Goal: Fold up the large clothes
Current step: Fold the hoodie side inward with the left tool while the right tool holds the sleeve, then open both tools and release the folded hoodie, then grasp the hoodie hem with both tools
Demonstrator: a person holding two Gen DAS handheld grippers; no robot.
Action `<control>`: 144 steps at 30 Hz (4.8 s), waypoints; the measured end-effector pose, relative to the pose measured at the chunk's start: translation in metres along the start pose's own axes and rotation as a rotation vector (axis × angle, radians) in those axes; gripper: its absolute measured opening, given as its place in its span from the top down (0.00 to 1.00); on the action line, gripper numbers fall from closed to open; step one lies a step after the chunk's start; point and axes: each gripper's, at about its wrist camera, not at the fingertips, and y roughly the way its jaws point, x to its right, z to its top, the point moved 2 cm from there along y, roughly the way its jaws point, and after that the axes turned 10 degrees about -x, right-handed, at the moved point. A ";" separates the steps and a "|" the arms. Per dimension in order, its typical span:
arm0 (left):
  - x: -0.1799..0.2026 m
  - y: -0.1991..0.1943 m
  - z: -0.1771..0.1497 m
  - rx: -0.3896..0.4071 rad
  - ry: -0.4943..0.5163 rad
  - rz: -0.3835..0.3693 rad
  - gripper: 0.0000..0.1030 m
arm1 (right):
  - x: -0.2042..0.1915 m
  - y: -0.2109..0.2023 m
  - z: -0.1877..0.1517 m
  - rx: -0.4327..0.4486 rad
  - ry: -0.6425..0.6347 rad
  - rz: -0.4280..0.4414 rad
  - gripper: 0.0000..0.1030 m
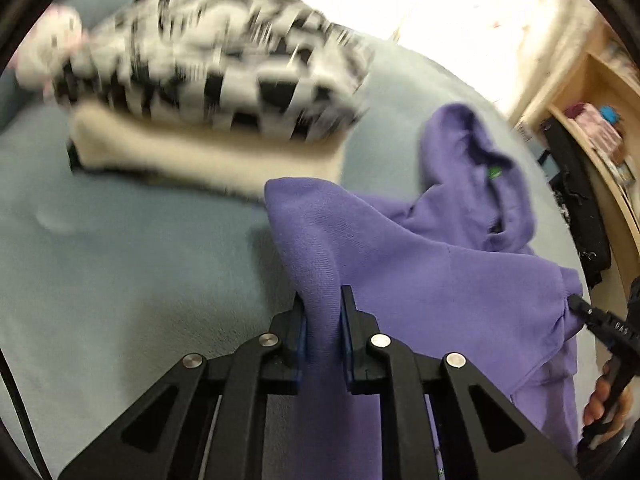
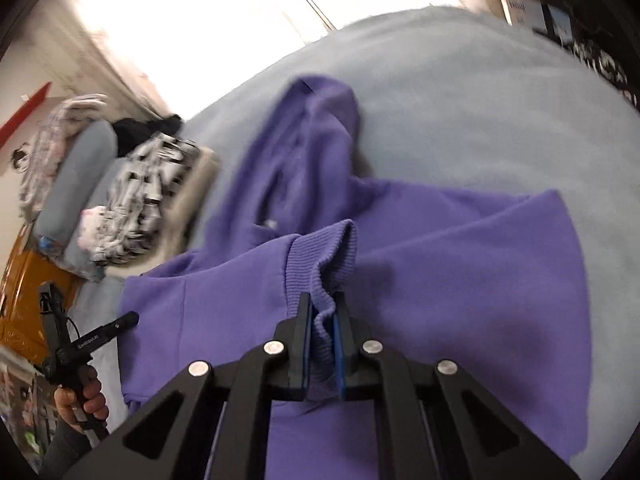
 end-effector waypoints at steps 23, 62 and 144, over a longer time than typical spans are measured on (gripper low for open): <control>0.065 -0.030 -0.045 0.055 0.231 0.168 0.41 | -0.060 0.001 -0.039 -0.030 -0.133 -0.131 0.74; 0.079 -0.010 -0.105 -0.009 0.139 0.255 0.38 | -0.023 -0.008 -0.099 -0.061 -0.014 -0.095 0.82; 0.020 -0.102 -0.337 -0.083 0.116 -0.056 0.18 | 0.083 -0.161 -0.335 -0.040 0.045 -0.052 0.80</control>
